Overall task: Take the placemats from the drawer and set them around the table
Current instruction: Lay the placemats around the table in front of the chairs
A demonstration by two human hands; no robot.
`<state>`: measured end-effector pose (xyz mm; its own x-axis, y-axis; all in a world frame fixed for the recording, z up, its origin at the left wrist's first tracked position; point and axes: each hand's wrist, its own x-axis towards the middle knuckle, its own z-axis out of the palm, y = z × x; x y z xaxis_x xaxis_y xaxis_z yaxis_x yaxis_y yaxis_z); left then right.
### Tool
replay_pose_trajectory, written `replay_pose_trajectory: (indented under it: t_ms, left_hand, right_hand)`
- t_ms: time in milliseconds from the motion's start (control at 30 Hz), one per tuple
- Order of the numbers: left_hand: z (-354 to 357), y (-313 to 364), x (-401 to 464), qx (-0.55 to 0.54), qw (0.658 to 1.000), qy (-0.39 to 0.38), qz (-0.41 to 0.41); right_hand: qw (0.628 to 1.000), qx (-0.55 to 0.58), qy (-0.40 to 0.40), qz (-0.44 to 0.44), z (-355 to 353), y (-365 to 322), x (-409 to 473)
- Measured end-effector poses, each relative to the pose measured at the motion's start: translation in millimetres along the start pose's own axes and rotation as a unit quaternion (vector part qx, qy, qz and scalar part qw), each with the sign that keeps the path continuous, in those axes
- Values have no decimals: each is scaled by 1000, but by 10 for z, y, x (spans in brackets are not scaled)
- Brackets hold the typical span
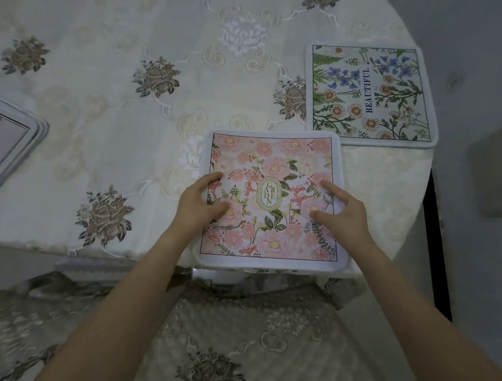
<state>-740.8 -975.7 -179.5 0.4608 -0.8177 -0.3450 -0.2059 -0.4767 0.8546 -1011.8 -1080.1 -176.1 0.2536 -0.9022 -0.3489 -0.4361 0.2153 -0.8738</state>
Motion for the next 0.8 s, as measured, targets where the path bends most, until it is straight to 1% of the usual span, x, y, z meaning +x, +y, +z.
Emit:
replay_pose_trajectory:
  t_ms: [67,100,167,200,267,300,333,400,467,533,600,667,733,800]
  left_hand:
    - [9,-48,-13,12,1000,-8,7]
    - [22,-77,-10,38,999,-6,16]
    - [44,-153,-13,152,987,15,48]
    - [40,-212,-20,236,969,34,68]
    - [42,-337,-69,411,902,75,108]
    - [52,-393,-111,457,878,85,113]
    - [68,-432,-152,476,868,88,113]
    - [88,-440,-183,484,864,86,114]
    - [90,-337,-136,491,857,74,137]
    - [150,-157,-8,489,850,57,187]
    - [318,76,205,472,851,32,228]
    - [562,241,445,464,851,4,246]
    - [744,253,638,466,849,-21,248]
    - [847,149,768,482,843,-22,239]
  right_hand:
    - [1000,0,2,6,11,31,-29]
    - [1000,0,4,9,18,41,-43]
    - [999,-36,15,8,34,59,-61]
    - [997,-79,23,3,43,75,-59]
    - [983,-180,45,3,26,117,-69]
    - [972,-231,50,1,12,147,-83]
    - [958,-281,51,-6,-2,175,-101]
    - [928,-366,60,-32,-34,183,-107]
    - [913,-388,86,-92,-10,108,-63]
    - [912,-366,91,-163,160,-62,39]
    - [919,-334,56,-202,478,-251,188]
    - [930,-294,15,-220,834,-374,367]
    - [940,-260,-10,-220,1117,-380,545]
    - [937,-280,-8,-209,1254,-289,667]
